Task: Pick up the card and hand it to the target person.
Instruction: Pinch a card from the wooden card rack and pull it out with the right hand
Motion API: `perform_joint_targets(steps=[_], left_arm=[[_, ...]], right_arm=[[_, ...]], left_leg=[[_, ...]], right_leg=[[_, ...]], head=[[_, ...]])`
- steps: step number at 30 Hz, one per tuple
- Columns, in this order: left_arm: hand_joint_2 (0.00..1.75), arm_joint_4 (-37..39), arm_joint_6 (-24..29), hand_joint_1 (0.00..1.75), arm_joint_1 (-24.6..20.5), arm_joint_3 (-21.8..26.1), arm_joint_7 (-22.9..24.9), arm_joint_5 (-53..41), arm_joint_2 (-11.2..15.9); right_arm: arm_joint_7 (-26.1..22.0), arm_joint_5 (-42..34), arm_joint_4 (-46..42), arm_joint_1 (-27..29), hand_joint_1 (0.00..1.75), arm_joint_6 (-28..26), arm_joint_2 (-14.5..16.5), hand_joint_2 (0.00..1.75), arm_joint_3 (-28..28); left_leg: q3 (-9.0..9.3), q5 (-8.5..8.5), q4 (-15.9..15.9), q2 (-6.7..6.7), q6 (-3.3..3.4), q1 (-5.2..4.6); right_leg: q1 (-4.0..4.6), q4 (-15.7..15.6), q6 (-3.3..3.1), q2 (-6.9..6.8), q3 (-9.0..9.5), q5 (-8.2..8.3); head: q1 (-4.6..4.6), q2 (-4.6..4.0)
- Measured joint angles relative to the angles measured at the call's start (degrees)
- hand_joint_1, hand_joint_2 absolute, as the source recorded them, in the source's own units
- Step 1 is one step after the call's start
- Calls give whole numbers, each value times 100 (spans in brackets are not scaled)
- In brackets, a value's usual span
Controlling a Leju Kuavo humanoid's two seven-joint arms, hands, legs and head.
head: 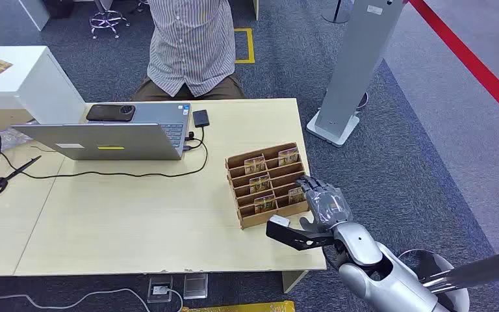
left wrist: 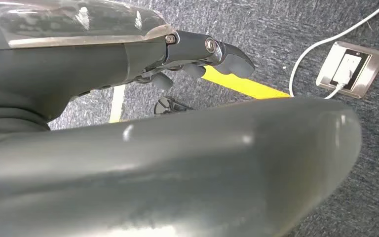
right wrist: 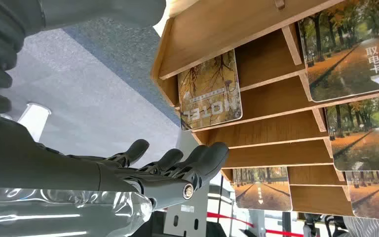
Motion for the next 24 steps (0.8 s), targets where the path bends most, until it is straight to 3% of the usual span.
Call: perform_joint_targets(steps=[12,21,24], left_arm=[[0,0,0,0,0,0,-5,8,0],[0,0,-1,0,2,0,-18,8,0],[0,0,-2,0,0,0,-21,8,0]], right_arm=[[-47,-2,7,0,70,52,7,175,-22],[-62,-13,13,36,99,55,9,175,-75],[-65,-10,13,43,121,57,9,175,-90]], left_leg=[[1,0,0,0,0,0],[2,0,0,0,0,0],[2,0,0,0,0,0]], right_leg=[[0,0,0,0,1,0],[0,0,0,0,2,0],[0,0,0,0,2,0]], head=[[-1,-1],[2,-1],[1,-1]])
